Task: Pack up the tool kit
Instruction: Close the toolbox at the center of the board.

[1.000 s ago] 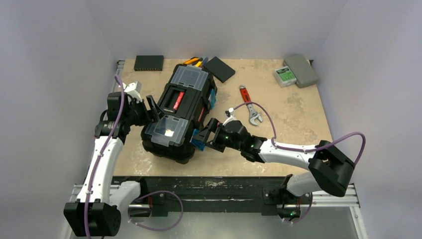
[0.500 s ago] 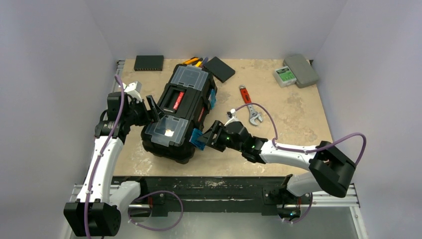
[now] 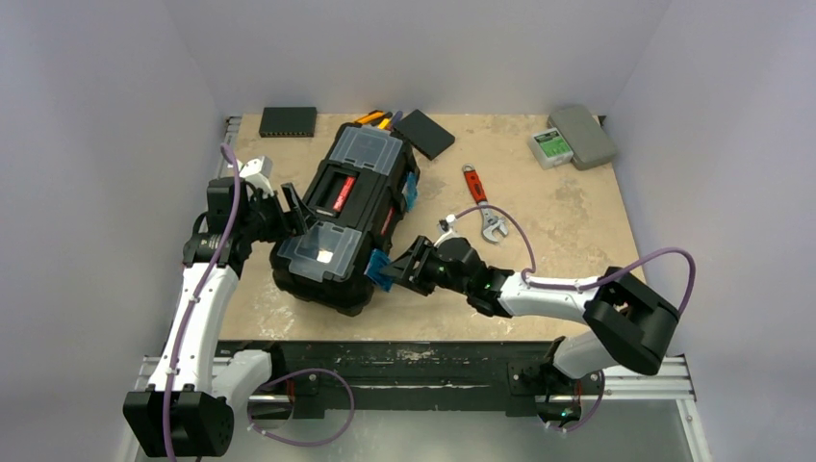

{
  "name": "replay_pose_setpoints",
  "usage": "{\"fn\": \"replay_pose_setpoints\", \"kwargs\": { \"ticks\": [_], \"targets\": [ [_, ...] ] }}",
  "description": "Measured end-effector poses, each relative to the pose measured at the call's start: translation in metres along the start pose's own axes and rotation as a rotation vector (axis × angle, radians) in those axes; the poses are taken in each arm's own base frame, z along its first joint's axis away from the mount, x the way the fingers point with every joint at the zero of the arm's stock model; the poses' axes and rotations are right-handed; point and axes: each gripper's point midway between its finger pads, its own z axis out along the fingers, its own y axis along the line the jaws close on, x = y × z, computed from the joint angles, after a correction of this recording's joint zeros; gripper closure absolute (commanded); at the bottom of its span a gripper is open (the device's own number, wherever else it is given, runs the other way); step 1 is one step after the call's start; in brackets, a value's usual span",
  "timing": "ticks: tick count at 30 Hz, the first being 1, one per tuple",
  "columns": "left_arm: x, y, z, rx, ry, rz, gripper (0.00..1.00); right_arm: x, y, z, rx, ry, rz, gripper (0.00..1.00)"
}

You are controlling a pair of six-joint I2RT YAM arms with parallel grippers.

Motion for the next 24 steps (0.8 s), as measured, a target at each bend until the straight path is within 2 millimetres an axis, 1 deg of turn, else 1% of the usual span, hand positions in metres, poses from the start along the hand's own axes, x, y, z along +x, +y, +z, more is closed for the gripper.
{"fn": "replay_pose_setpoints", "kwargs": {
  "ticks": [6,9,12,15,19,24],
  "targets": [
    [-0.0051,0.0038,0.0017,-0.02,-0.021,0.007,0.27,0.0091,-0.0028,0.0088,-0.016,0.046,0.018,0.46],
    [-0.0061,0.0043,0.0021,-0.023,-0.024,0.008,0.27,0.0106,-0.0013,0.01,-0.027,0.056,0.025,0.46],
    [-0.0063,0.0046,0.0026,-0.024,-0.025,0.009,0.27,0.0108,-0.0011,0.0103,-0.029,0.06,0.03,0.45],
    [-0.0063,0.0047,0.0031,-0.024,-0.024,0.007,0.27,0.0106,-0.0013,0.0101,-0.028,0.06,0.03,0.41],
    [-0.0065,0.0045,0.0033,-0.023,-0.025,0.005,0.27,0.0101,-0.0033,0.009,-0.018,0.06,0.03,0.39],
    [-0.0057,0.0041,0.0035,-0.015,-0.047,0.003,0.27,0.0087,-0.0052,0.0085,-0.01,0.057,0.025,0.39]
  ]
}}
